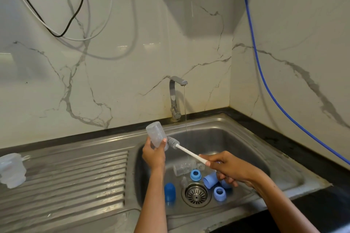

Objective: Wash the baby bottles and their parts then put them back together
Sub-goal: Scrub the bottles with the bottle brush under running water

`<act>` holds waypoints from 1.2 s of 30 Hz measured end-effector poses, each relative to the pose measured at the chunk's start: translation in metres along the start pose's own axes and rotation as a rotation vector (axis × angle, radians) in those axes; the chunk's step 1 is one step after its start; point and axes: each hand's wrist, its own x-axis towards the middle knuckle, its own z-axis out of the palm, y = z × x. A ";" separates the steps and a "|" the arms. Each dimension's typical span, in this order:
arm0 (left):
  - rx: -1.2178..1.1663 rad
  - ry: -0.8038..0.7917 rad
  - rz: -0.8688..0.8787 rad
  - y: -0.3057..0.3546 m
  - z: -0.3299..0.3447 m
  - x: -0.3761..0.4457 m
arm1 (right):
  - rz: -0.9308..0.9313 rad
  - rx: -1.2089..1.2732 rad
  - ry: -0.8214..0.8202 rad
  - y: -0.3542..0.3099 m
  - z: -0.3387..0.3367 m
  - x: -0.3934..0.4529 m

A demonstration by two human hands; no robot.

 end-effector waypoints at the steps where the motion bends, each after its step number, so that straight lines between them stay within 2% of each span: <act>1: -0.001 0.033 0.007 0.000 -0.002 0.000 | -0.002 0.006 -0.010 -0.001 0.001 0.000; 3: 0.018 0.016 0.000 0.000 -0.003 -0.001 | -0.010 -0.009 0.012 0.001 0.006 0.004; 8: 0.238 -0.265 0.038 -0.002 0.005 -0.012 | -0.047 0.009 0.240 0.001 0.014 0.015; 11: 0.340 -0.267 0.081 -0.002 0.005 -0.012 | -0.151 0.024 0.348 -0.001 0.006 0.010; 13: 0.391 -0.269 0.110 0.000 0.004 -0.010 | -0.176 -0.025 0.312 -0.003 0.002 0.006; 19: 0.566 -0.214 0.197 0.004 -0.010 0.000 | -0.102 -0.032 0.129 -0.003 -0.017 -0.005; 24: 0.647 -0.307 0.214 0.004 -0.002 -0.010 | -0.163 -0.140 0.222 -0.009 0.002 0.008; 28: 0.729 -0.230 0.205 0.008 -0.009 -0.004 | -0.127 -0.075 0.134 -0.007 -0.003 0.005; 31: 0.793 -0.234 0.232 0.011 -0.011 -0.004 | -0.090 -0.053 0.083 0.001 -0.015 0.000; 36: 0.799 -0.324 0.219 0.009 0.000 -0.012 | -0.123 -0.082 0.155 0.001 0.000 0.012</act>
